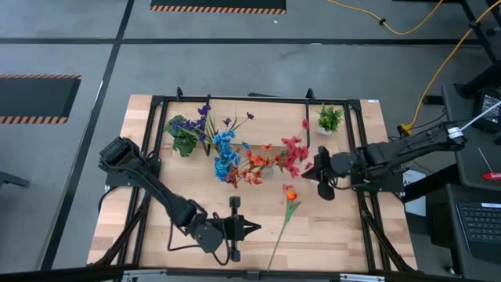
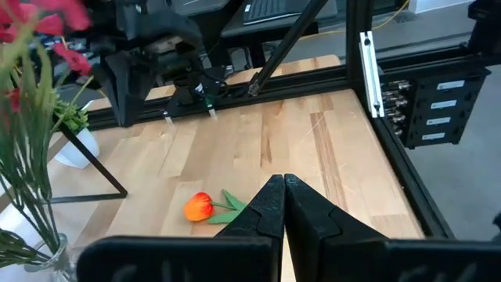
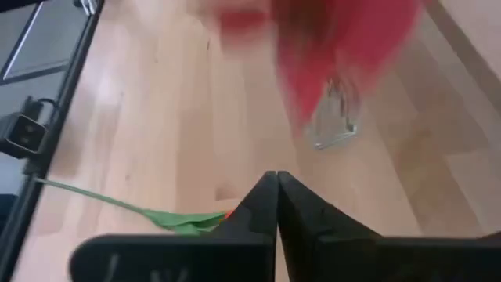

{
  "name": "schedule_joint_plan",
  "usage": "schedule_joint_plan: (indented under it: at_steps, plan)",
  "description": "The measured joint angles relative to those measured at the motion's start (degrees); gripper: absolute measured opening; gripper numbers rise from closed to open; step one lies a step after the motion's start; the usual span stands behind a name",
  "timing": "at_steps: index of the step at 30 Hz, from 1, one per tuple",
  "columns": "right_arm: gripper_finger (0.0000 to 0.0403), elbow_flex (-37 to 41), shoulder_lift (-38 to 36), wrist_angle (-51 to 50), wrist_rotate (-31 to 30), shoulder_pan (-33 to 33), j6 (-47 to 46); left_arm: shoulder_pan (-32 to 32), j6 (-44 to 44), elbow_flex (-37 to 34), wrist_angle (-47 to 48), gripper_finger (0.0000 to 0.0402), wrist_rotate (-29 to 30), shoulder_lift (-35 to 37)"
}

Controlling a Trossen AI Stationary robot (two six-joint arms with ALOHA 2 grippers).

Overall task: Pick and place flowers into a vace then onto a shelf
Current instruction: Put the red orange flower into the transparent vase

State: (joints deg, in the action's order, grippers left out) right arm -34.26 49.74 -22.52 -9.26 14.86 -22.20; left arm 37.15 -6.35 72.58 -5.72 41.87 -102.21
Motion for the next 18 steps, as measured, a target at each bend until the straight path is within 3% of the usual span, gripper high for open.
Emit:
schedule_joint_plan:
  at_steps: [9,18]
  plan:
    - [0.0002,-3.89,5.95,-4.25,-8.77,14.64,-13.31,1.37,0.04,0.00,0.39,0.0003,0.00,0.00]
    - [0.0001,-13.33,23.12,-7.06,-14.94,25.61,-28.07,3.38,0.07,0.00,1.15,0.0003,-3.12,0.00]
